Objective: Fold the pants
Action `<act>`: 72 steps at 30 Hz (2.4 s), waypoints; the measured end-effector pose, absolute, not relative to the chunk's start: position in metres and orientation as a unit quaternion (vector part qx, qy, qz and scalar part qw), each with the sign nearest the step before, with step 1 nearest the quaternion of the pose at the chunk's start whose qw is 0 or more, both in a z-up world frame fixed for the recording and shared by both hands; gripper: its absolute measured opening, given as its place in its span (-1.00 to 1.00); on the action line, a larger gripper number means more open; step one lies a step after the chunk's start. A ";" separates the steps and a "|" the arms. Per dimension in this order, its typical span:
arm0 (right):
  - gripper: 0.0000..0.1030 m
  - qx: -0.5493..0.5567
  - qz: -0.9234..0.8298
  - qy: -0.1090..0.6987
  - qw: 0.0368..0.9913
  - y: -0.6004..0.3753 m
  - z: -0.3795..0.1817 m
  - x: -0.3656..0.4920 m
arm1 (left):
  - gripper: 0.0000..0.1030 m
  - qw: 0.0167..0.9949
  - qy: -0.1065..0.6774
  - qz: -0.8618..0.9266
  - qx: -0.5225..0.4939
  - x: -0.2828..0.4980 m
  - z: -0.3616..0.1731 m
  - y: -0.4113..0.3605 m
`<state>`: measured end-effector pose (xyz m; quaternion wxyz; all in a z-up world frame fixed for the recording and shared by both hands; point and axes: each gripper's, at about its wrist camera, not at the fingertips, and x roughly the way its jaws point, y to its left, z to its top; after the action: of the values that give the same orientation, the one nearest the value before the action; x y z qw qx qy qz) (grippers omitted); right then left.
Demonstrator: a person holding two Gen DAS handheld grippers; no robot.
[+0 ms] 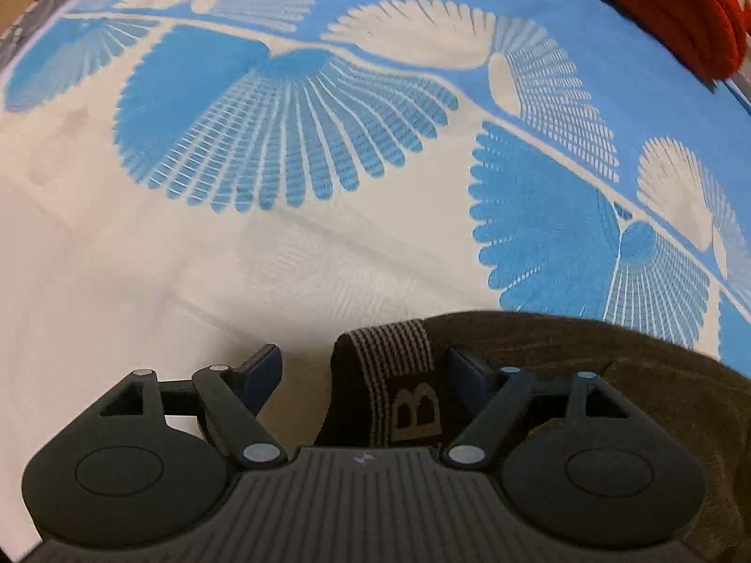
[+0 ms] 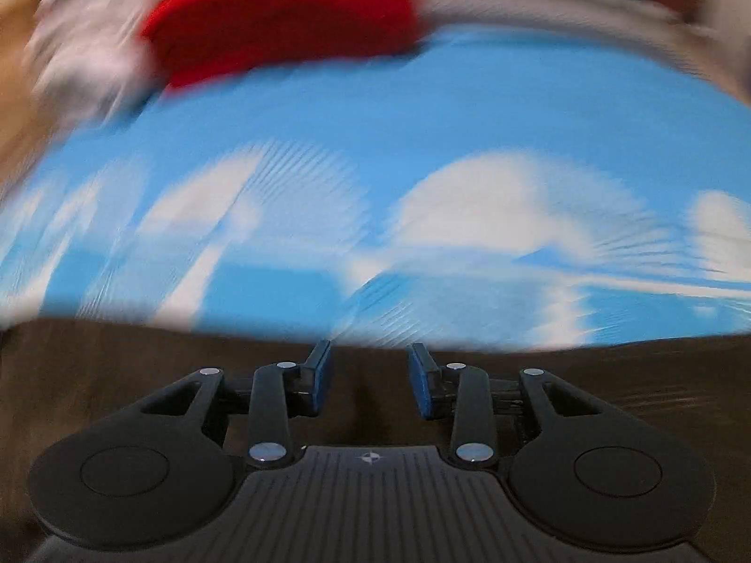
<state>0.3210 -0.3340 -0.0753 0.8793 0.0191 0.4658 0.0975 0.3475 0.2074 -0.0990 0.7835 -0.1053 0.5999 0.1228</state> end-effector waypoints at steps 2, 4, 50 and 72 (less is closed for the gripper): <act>-0.29 -0.048 0.115 0.506 0.853 -0.304 -0.094 0.322 | 0.60 0.786 0.601 0.111 -0.093 0.347 -0.100 0.205; -0.29 -0.104 0.118 0.506 0.848 -0.289 -0.104 0.317 | 0.51 0.788 0.602 0.091 -0.090 0.347 -0.101 0.200; -0.10 0.006 -0.059 0.231 0.971 -0.382 0.071 0.109 | 0.03 0.890 0.453 -0.041 0.023 0.152 0.031 0.133; -0.12 0.327 -0.350 0.392 0.785 -0.560 -0.089 -0.039 | 0.50 0.788 0.586 0.129 -0.137 0.104 -0.077 0.235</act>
<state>-0.0388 -0.5601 -0.0886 0.7852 0.3274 0.3924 -0.3496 0.1039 0.2346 -0.0774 0.7881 -0.1365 0.5862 0.1287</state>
